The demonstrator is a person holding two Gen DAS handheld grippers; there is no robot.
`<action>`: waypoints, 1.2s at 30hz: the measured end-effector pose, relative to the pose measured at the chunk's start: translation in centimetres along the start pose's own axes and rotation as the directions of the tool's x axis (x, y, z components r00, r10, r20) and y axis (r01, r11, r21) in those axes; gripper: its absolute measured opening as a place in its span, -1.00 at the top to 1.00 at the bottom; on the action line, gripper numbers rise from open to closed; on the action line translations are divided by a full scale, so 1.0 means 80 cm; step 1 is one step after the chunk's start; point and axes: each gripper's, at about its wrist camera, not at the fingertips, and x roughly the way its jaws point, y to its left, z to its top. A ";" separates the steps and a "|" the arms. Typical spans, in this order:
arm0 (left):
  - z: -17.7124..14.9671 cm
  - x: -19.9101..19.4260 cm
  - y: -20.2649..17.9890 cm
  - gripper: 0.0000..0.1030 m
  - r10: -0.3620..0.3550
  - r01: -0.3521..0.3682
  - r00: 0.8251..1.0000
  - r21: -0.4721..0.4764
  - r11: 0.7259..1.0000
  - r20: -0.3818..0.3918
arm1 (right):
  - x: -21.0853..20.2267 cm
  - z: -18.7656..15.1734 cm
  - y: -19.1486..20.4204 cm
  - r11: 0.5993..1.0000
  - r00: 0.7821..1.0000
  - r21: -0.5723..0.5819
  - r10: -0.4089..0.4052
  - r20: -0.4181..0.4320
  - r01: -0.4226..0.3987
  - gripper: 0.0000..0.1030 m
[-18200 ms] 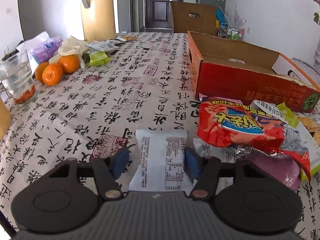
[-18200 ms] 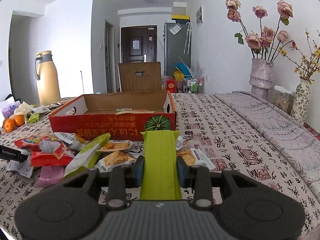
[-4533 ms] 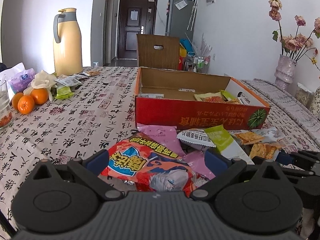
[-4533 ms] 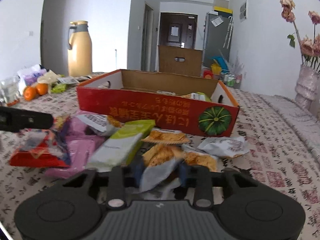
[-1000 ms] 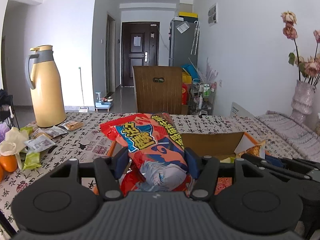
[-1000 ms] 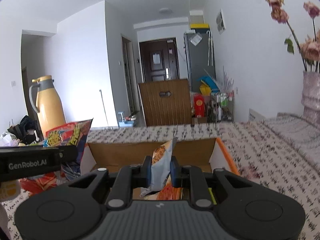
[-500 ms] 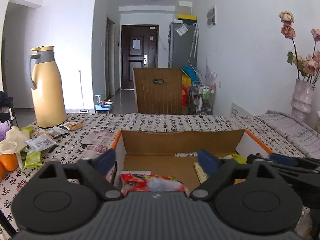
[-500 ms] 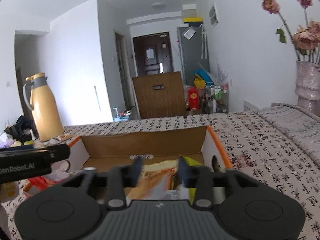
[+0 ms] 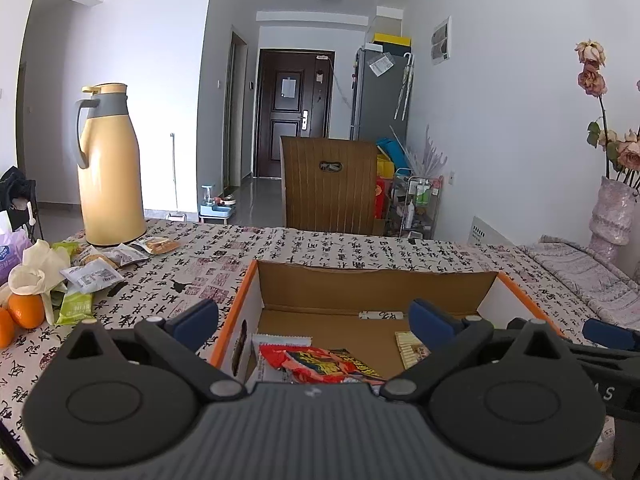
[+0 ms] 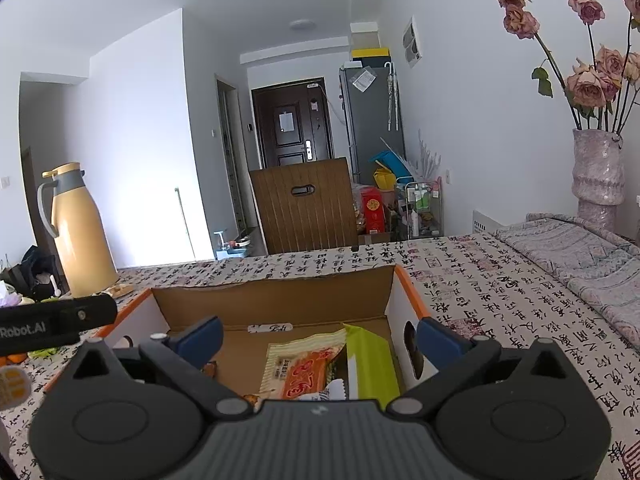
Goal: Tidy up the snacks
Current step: 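Open both grippers to drop the chip bag and cracker packet into the box, then move both open grippers back over the remaining snack pile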
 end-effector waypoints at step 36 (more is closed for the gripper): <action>-0.046 -0.117 0.025 -1.00 -0.033 0.033 0.998 -0.004 0.999 -0.060 | -0.124 -0.049 0.010 0.996 0.998 -0.090 -0.007 -0.055 0.002 -1.00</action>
